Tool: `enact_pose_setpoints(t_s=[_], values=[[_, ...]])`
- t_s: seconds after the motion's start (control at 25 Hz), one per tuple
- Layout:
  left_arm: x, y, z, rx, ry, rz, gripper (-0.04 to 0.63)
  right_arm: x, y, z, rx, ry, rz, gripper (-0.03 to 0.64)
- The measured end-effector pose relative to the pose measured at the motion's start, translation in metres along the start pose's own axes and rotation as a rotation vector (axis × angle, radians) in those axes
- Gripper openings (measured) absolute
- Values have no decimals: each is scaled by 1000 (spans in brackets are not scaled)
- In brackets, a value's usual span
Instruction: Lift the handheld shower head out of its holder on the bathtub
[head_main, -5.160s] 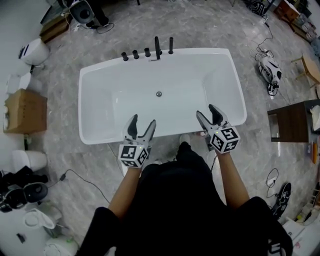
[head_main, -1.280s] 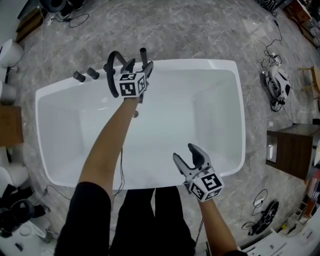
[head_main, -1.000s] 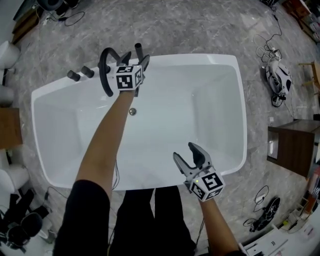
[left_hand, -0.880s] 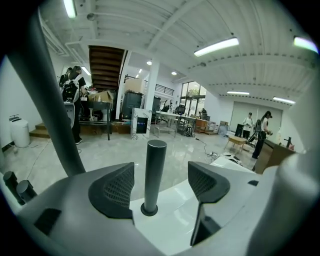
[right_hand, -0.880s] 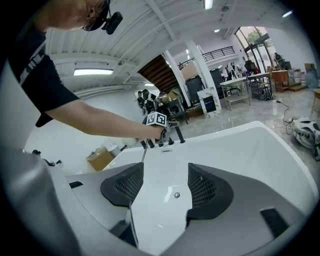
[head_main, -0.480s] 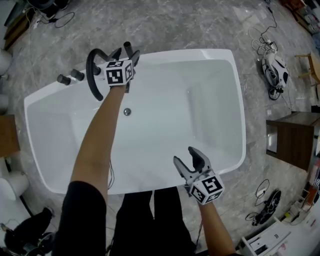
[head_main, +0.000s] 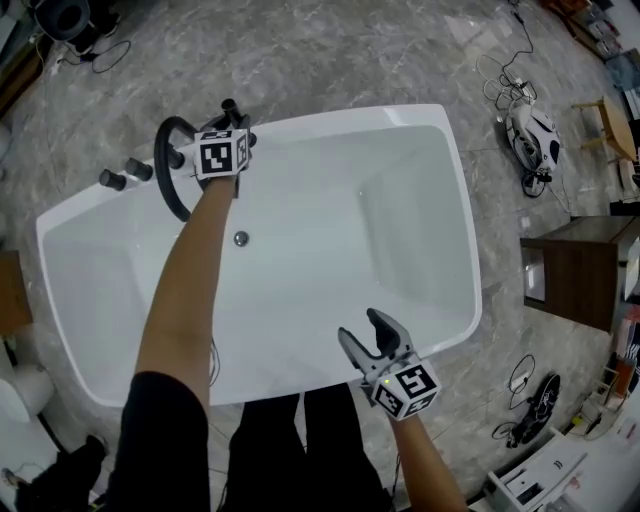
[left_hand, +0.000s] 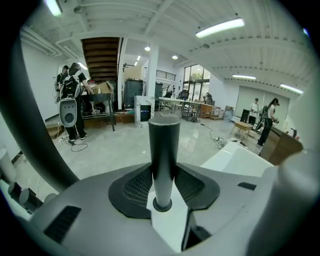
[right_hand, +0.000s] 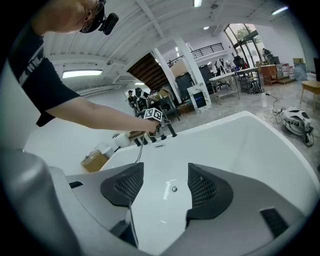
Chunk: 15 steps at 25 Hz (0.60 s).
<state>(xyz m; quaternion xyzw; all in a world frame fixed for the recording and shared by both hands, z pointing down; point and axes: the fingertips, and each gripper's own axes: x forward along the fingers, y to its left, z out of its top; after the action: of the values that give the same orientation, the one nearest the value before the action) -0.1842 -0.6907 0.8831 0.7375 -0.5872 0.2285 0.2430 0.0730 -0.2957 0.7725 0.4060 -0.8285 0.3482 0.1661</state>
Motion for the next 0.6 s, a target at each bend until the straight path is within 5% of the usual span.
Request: enact_pose_setpoints(t_s=[0.6], values=[[-48,-24,35,76,34,1,130,-19,37,44,-40,-80,-5,244]])
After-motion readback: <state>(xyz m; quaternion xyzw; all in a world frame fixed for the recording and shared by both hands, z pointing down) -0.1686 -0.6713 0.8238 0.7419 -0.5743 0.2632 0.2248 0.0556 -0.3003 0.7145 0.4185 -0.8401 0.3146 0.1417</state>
